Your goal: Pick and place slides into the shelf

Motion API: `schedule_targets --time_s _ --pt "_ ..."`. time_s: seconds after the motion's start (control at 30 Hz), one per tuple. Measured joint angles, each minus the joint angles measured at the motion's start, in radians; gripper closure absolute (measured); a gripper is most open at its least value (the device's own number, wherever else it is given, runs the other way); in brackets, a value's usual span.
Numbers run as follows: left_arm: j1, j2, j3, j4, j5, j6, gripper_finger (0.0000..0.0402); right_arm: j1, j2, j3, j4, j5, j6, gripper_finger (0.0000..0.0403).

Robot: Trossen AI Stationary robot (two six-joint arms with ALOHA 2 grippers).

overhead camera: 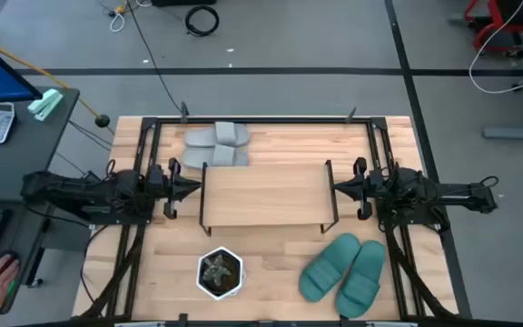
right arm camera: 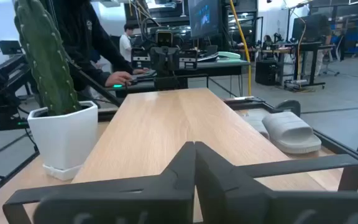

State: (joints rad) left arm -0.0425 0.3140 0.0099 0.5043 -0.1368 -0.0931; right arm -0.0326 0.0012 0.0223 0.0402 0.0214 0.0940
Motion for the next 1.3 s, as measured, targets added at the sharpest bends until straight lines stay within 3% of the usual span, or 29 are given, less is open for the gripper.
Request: schedule_targets --time_s 1.3 --pt "0.000 0.000 0.000 0.000 0.000 0.000 0.0361 0.000 0.000 0.000 0.000 0.000 0.000 0.0389"
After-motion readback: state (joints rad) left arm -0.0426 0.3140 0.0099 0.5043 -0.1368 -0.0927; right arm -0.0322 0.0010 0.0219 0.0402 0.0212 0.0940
